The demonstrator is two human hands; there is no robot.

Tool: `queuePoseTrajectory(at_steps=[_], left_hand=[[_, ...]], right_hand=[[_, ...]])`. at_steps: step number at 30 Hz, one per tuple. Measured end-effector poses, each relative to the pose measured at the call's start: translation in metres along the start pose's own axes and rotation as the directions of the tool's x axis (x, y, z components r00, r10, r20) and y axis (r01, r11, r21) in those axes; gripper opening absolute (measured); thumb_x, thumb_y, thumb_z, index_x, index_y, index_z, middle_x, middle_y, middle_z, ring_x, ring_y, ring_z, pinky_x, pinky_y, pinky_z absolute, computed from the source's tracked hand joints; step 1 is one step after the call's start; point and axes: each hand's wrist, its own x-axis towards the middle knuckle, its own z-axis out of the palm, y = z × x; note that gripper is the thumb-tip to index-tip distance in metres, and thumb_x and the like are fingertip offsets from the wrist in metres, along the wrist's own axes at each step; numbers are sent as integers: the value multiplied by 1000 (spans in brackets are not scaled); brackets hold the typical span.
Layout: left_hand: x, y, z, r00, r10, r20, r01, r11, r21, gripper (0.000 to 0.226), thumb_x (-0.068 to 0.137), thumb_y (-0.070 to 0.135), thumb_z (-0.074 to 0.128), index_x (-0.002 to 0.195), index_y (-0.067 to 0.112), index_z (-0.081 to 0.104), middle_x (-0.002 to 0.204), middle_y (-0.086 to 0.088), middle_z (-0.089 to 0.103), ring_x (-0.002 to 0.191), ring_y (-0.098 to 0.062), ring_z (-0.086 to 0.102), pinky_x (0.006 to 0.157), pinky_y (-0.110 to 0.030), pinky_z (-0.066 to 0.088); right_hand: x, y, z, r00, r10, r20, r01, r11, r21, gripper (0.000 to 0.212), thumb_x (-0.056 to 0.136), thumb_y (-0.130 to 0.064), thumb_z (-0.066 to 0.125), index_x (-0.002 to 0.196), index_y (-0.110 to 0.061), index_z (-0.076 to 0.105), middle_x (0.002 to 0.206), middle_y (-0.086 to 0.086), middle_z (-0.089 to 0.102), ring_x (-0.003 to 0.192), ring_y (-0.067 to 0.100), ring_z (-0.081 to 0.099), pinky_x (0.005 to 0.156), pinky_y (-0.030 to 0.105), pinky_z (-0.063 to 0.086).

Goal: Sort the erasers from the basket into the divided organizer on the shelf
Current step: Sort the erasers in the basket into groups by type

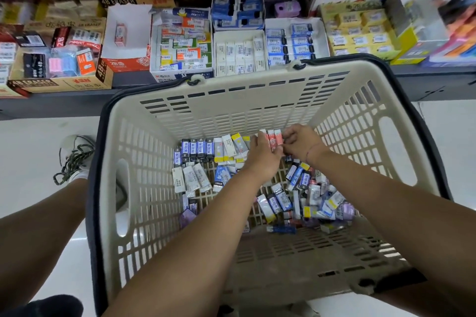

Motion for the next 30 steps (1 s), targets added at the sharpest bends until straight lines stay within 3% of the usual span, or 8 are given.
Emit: queuePoseTrajectory(at_steps=[4, 7, 9, 11, 16, 19, 23, 30], left_hand=[[-12, -3, -12, 997, 69, 26, -69, 998, 8, 54, 101, 34, 40, 149, 16, 24, 151, -6, 30, 137, -26, 34, 104, -33, 32], [-26, -9, -24, 994, 76, 83, -85, 991, 105, 47, 103, 35, 37, 143, 12, 36, 144, -8, 43, 128, -24, 44, 94, -28, 34], [-38, -15, -28, 987, 86, 134, -105, 985, 138, 39, 103, 34, 38, 133, 12, 47, 131, -9, 53, 113, -22, 51, 87, -28, 37], [-48, -21, -24, 971, 89, 222, -125, 980, 157, 33, 102, 33, 41, 124, 13, 54, 122, -7, 58, 108, -22, 54, 88, -30, 41], [-58, -25, 16, 876, 88, 474, -211, 954, 212, 44, 96, 39, 53, 131, 13, 54, 130, -8, 56, 119, -24, 52, 92, -28, 39], [-54, -17, 40, 849, 99, 519, -285, 913, 293, 45, 94, 32, 59, 132, 11, 52, 125, -13, 56, 114, -27, 54, 77, -24, 36], [-44, -12, 53, 879, 75, 471, -230, 932, 281, 44, 88, 29, 68, 125, 7, 58, 121, -14, 58, 110, -29, 56, 77, -25, 38], [-43, -9, 58, 893, 54, 446, -179, 953, 243, 42, 82, 30, 75, 114, 5, 64, 109, -12, 64, 97, -23, 58, 75, -27, 41]], right_hand=[[-4, 1, -7, 999, -31, -22, 28, 991, -132, 20, 76, -15, 76, 77, -17, 56, 75, 0, 60, 75, 17, 58, 77, 32, 51], [-14, -4, -23, 977, -82, 197, 130, 960, -248, 17, 75, -13, 78, 71, -18, 62, 70, -6, 60, 69, 12, 57, 72, 27, 50], [-24, -6, -31, 877, 1, 480, 212, 897, -389, 11, 77, -15, 77, 82, -15, 67, 75, -8, 61, 72, 9, 58, 73, 24, 51], [-35, -3, -35, 739, 153, 656, 295, 802, -519, 17, 77, -22, 78, 90, -18, 67, 87, -4, 64, 88, 17, 64, 83, 36, 55], [-52, 12, -41, 614, 254, 747, 513, 591, -622, 63, 74, -21, 81, 129, -14, 52, 133, 5, 45, 122, 24, 46, 100, 34, 42], [-60, 17, -43, 594, 242, 767, 584, 525, -619, 85, 57, -24, 82, 134, -9, 49, 135, 12, 37, 124, 27, 43, 97, 31, 41], [-65, 36, -45, 677, 100, 729, 618, 461, -637, 60, 70, -6, 76, 125, -11, 54, 133, 5, 35, 119, 24, 45, 91, 24, 39], [-66, 45, -45, 731, 62, 680, 598, 423, -681, 59, 74, -18, 76, 127, -12, 50, 129, 3, 37, 115, 25, 49, 92, 33, 45]])
